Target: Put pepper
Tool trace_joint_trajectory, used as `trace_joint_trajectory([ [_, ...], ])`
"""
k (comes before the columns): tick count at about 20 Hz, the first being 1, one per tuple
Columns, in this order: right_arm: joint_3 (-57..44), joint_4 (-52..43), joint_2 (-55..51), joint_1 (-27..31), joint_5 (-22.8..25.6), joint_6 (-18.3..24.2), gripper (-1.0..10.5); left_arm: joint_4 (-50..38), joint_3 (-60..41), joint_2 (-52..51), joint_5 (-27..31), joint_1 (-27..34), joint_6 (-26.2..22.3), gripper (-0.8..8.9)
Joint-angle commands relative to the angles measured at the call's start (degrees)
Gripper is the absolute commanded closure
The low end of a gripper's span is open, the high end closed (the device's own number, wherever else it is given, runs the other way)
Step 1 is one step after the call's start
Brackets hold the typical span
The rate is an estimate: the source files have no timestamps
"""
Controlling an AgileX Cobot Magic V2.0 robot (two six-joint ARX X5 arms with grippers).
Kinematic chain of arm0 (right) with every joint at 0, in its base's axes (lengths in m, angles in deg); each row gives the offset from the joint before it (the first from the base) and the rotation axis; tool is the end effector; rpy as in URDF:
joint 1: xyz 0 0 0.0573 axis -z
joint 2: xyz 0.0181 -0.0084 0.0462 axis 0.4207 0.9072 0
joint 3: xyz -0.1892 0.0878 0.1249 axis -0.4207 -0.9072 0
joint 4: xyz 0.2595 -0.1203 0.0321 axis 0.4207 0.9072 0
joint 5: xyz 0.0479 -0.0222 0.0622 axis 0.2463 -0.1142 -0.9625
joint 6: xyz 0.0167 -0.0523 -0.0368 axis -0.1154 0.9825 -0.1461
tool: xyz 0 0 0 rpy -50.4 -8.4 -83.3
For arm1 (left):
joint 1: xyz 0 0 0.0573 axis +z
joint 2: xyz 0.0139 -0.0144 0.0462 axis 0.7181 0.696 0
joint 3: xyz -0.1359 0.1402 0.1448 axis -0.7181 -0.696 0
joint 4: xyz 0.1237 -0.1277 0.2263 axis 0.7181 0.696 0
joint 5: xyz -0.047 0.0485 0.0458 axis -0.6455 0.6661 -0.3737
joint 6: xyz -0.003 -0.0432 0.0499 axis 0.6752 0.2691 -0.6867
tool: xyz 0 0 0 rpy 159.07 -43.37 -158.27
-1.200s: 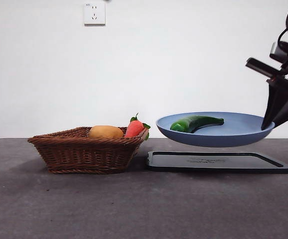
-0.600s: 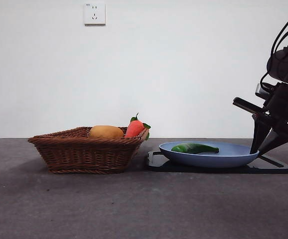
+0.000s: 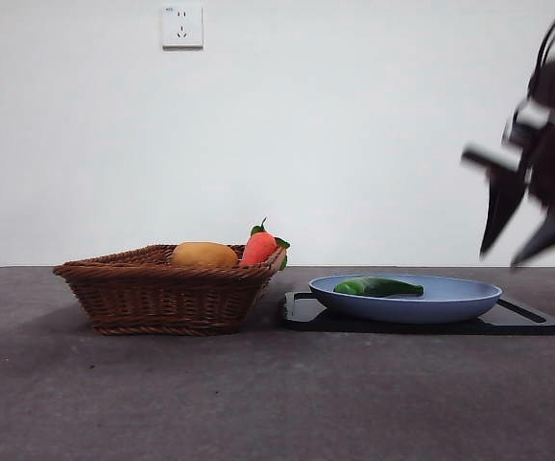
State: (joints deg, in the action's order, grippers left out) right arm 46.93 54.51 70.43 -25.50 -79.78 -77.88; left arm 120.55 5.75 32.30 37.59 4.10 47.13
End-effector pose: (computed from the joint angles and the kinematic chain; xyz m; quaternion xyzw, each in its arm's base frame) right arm 0.3948 0.0226 0.1581 0.1997 0.5248 0.1068 0.8206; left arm 0.2113 -0.1942 0.3867 0.0272 0.3149 -0.3522 0.8809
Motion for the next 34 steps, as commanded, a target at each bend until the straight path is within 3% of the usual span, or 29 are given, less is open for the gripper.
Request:
trace_joint_trajectory([
  [1,1.14,3.72,-6.6,-0.04,-0.24,3.34,7.6,-0.31,0.85,0.33,0.17,-0.55,-0.79,5.42],
  [6,1.14,17.57,-27.45,-3.34,-0.26,9.31,7.7,-0.28,0.85,0.33,0.15,-0.55,-3.13,5.42],
  [14,1.14,36.79,-49.0,-10.01,-0.26,10.16,7.7,0.57,0.85,0.33,-0.09,-0.55,-3.23,5.44],
  [16,1.14,38.86,-50.88,-11.15,-0.24,10.19,7.8,1.11,0.85,0.33,-0.09,-0.55,-3.21,5.88],
  [19,1.14,40.52,-51.6,-11.63,-0.22,13.33,9.5,1.66,0.85,0.33,-0.09,-0.55,-3.19,7.84],
  [20,1.14,41.07,-51.58,-11.63,-0.24,14.32,9.4,1.81,0.85,0.33,-0.09,-0.55,-3.15,8.08],
  [34,1.14,40.68,-51.47,-11.5,0.0,13.62,9.4,-2.62,0.85,0.33,-0.02,-0.55,-3.06,8.05],
])
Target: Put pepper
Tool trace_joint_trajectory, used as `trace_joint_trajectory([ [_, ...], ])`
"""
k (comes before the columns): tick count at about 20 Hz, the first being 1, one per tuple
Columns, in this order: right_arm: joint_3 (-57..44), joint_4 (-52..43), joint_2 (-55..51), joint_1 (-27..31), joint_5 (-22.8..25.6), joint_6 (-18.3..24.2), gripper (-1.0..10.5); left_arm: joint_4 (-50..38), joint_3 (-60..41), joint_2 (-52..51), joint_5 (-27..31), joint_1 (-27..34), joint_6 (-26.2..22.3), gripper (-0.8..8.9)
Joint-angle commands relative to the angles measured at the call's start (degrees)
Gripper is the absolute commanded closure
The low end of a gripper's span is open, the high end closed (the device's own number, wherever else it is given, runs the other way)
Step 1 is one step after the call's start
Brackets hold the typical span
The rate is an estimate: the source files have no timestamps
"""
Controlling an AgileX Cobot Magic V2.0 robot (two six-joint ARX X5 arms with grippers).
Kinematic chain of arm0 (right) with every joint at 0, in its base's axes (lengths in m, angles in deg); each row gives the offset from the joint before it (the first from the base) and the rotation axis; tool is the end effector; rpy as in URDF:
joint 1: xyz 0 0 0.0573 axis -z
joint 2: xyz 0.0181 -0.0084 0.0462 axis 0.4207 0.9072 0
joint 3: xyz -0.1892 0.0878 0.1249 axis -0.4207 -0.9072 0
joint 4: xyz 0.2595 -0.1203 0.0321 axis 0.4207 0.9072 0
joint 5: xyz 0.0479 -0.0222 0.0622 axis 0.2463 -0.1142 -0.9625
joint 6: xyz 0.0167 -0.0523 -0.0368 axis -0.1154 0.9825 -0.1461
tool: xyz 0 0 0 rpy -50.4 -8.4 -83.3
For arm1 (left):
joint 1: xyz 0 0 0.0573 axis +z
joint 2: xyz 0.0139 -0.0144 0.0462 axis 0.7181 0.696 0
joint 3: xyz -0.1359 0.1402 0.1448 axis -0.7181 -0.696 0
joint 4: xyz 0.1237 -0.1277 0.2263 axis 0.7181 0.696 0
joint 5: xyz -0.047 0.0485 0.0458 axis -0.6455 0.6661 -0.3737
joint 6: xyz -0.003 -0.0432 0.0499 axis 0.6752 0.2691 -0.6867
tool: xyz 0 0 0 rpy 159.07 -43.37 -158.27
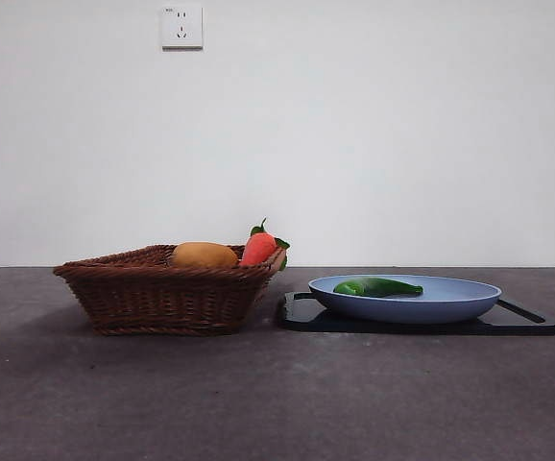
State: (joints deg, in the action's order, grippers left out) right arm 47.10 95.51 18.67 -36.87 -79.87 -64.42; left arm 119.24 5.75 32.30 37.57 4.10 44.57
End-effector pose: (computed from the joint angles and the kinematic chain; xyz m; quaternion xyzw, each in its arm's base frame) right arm 0.1611 0.0530 0.3656 0.0443 0.4328 0.2643 0.8607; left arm 0.2124 -0.1952 0.3889 0.0431 0.2967 -0.3613 0.8830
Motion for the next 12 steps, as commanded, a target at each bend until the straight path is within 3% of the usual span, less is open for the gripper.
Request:
trace_joint_trajectory([
  [1,0.96,-0.33,0.28,-0.13,0.09,0.15,9.4,-2.08,0.85,0.33,-0.04,-0.55,-0.5,8.05],
  [3,0.96,-0.33,0.28,-0.13,0.07,0.15,9.4,-3.39,0.85,0.28,0.46,-0.42,-1.92,8.05],
  [7,0.96,-0.35,0.28,-0.13,0.07,0.15,9.4,-9.99,0.7,-2.58,4.76,3.26,-10.21,8.05],
  [12,0.96,-0.33,0.28,-0.13,0.09,0.15,9.4,-21.66,-4.37,-13.46,4.57,15.98,-12.35,8.05],
])
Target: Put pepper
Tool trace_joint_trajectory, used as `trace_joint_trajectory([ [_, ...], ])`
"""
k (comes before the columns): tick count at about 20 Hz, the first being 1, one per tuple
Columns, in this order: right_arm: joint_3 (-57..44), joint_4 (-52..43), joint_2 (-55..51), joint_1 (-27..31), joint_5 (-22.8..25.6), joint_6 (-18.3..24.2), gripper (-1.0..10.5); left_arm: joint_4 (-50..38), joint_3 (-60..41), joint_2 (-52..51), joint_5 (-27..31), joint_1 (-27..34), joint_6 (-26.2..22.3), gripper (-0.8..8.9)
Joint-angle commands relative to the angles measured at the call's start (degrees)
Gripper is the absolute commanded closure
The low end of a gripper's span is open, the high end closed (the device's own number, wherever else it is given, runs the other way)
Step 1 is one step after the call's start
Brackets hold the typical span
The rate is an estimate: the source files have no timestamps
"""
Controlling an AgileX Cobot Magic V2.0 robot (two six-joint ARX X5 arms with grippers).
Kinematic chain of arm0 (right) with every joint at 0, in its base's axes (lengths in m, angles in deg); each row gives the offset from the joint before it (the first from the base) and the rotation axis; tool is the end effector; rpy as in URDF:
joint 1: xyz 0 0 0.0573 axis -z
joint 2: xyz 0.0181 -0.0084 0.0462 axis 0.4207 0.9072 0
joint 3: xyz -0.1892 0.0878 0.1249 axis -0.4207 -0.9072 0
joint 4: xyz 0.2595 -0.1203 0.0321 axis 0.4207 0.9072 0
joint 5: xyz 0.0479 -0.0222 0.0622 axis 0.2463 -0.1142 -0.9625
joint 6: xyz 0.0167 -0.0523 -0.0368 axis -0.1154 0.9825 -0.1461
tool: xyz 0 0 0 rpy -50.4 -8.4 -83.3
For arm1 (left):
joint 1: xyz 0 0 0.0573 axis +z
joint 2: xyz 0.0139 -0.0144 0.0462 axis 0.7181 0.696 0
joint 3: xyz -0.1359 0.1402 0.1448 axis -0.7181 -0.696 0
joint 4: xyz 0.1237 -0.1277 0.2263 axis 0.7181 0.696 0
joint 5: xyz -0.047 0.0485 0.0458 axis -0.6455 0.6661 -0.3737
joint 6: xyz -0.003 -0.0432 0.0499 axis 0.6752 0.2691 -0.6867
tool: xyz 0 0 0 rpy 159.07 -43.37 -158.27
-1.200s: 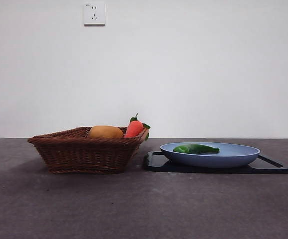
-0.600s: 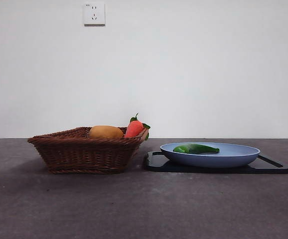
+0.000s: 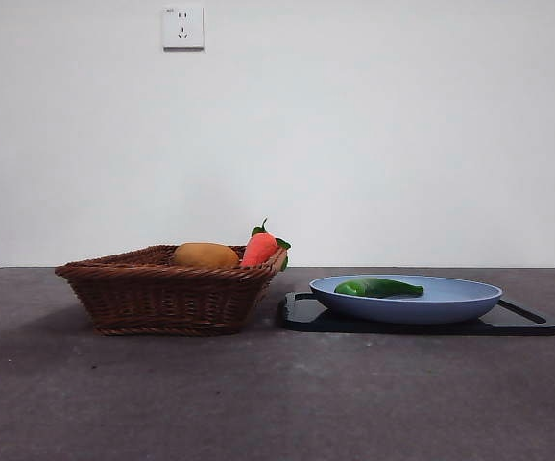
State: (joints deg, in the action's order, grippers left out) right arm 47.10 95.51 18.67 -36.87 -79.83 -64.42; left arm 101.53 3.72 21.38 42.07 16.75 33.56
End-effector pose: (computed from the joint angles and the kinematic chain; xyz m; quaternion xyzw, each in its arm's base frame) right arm 0.1611 0.0530 0.3655 0.0441 0.4328 0.2640 0.8608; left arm 0.2128 -0.1189 0.4567 0.0543 0.0511 -0.2547 0.9641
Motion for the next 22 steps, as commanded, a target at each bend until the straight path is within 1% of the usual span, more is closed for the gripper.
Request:
trace_joint_trajectory([
  [1,0.96,-0.33,0.28,-0.13,0.02,0.15,9.4,-7.48,-5.46,-5.33,0.07,6.1,-1.33,8.05],
  [4,0.96,-0.33,0.28,-0.13,0.04,0.15,9.4,-20.13,-20.15,-16.15,0.15,15.15,-1.27,8.05],
  [6,0.96,-0.33,0.28,-0.13,0.04,0.15,9.4,-26.47,-30.38,-23.12,0.17,20.11,-1.27,8.05],
  [8,0.96,-0.33,0.28,-0.13,0.04,0.15,9.4,-30.91,-39.87,-29.31,0.15,23.61,-1.27,8.05],
  [11,0.96,-0.33,0.28,-0.13,0.04,0.15,9.4,-34.8,-52.17,-37.05,0.15,25.64,-1.22,8.05],
  [14,0.96,-0.33,0.28,-0.13,0.04,0.15,9.4,-35.34,-62.29,-43.47,0.13,26.16,-0.74,8.05],
  [18,0.96,-0.33,0.28,-0.13,0.04,0.15,9.4,-35.32,-71.21,-49.18,0.13,26.21,0.5,8.05],
  [22,0.96,-0.33,0.28,-0.13,0.04,0.15,9.4,-35.17,-76.87,-53.37,0.13,26.21,1.7,8.05],
])
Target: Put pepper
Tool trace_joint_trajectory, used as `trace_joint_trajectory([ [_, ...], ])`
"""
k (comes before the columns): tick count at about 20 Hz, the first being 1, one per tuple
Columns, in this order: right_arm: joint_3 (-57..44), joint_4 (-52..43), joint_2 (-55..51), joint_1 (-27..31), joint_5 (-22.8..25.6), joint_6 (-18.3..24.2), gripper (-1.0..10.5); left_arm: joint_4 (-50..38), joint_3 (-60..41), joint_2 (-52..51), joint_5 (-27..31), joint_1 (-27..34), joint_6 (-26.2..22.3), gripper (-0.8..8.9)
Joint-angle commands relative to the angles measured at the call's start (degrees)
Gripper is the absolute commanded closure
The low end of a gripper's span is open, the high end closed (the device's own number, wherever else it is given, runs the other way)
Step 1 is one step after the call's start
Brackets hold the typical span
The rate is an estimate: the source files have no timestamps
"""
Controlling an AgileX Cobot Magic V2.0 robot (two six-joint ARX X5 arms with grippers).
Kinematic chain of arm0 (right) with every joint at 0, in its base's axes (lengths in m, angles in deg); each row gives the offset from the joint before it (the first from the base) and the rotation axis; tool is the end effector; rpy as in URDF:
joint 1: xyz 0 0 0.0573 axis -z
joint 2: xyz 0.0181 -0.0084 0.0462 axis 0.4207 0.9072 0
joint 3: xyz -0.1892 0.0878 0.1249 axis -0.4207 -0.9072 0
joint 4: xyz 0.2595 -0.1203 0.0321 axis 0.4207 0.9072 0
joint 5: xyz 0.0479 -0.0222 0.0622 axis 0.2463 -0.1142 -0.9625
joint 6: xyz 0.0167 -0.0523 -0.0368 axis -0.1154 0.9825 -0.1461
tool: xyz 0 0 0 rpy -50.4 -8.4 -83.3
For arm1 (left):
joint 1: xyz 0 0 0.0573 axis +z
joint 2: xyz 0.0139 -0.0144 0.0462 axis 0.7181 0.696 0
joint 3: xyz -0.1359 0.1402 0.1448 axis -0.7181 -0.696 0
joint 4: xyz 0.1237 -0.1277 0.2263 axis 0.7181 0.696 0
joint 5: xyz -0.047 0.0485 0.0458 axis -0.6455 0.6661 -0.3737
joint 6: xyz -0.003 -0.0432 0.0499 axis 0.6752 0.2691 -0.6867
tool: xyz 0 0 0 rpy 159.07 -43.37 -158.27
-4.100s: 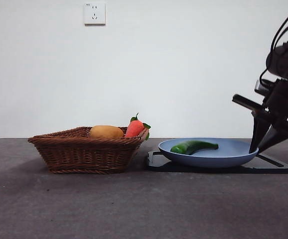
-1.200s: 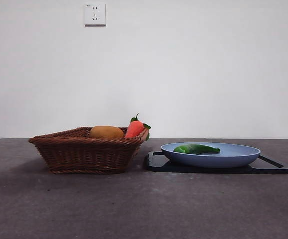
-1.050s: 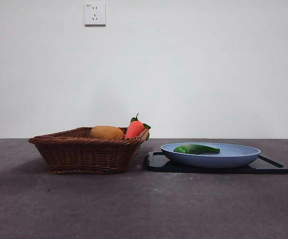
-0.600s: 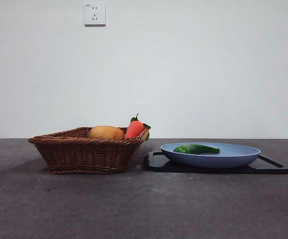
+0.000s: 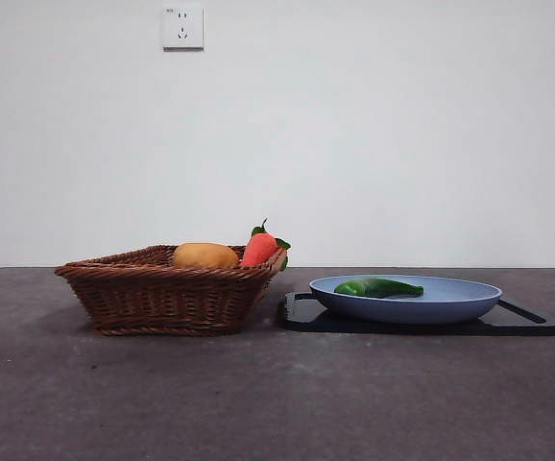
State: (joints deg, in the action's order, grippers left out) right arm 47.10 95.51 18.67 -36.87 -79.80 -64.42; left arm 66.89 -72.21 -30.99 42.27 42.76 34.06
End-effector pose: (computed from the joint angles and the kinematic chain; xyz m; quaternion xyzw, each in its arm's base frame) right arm 0.1611 0.0529 0.3655 0.0440 0.4328 0.2638 0.8609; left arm 0.1760 -0.0097 0.1879 0.0346 -0.0344 -0.0258 0.9985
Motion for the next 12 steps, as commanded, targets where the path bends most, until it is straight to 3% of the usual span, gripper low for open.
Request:
trace_joint_trajectory([
  [1,0.96,-0.33,0.28,-0.13,0.02,0.15,9.4,-0.31,-1.86,-1.73,-0.07,0.2,1.4,8.05],
  [12,0.96,-0.33,0.28,-0.13,0.02,0.15,9.4,14.8,-3.76,-5.49,-0.17,0.2,6.25,8.05],
])
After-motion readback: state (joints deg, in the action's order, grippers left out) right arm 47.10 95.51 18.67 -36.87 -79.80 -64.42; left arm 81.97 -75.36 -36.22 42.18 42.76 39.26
